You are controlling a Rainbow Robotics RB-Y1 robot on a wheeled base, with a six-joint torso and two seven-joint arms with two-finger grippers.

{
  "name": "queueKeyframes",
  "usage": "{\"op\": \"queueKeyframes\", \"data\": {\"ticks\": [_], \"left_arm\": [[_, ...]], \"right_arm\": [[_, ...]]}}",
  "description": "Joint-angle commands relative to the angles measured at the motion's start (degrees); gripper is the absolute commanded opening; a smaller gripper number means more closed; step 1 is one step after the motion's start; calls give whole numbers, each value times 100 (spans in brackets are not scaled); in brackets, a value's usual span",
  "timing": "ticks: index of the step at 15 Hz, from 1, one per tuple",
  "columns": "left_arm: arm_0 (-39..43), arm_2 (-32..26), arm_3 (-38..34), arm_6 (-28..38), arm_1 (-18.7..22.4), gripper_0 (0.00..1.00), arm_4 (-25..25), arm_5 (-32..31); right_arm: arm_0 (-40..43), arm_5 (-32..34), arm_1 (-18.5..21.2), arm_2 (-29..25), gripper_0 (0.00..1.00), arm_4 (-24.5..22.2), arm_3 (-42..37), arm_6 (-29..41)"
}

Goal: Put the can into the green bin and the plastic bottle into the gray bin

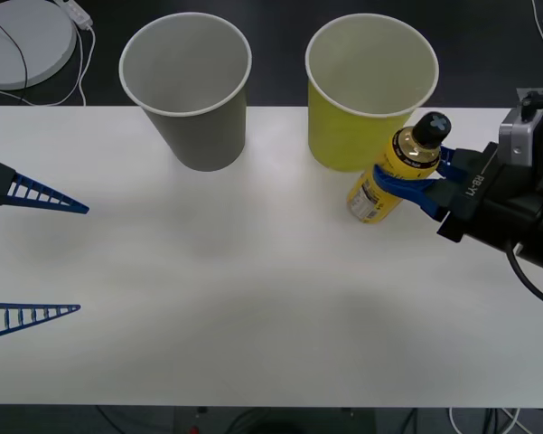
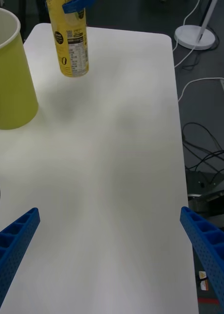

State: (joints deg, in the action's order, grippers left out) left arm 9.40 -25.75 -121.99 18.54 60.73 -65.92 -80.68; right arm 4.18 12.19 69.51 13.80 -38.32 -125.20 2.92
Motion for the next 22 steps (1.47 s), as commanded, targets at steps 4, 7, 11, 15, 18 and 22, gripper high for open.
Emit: {"op": "queueKeyframes", "data": {"ticks": [4,7,11,15,18,22], "left_arm": [[0,0,0,0,0,100,0,0],[0,0,0,0,0,100,0,0],[0,0,0,0,0,100,0,0],[0,0,0,0,0,100,0,0],[0,0,0,0,0,100,0,0],[0,0,0,0,0,100,0,0]], "right_arm": [[-172,3,696,-141,0,861,-347,244],[-409,3,994,-141,0,984,-514,938],[-752,143,1293,-141,0,887,-567,1870],[-1262,723,1276,-123,0,131,-303,2916],[-1622,1022,1170,-132,0,-668,-189,3847],[-2158,1444,1012,-123,0,-1662,-119,5201]]}}
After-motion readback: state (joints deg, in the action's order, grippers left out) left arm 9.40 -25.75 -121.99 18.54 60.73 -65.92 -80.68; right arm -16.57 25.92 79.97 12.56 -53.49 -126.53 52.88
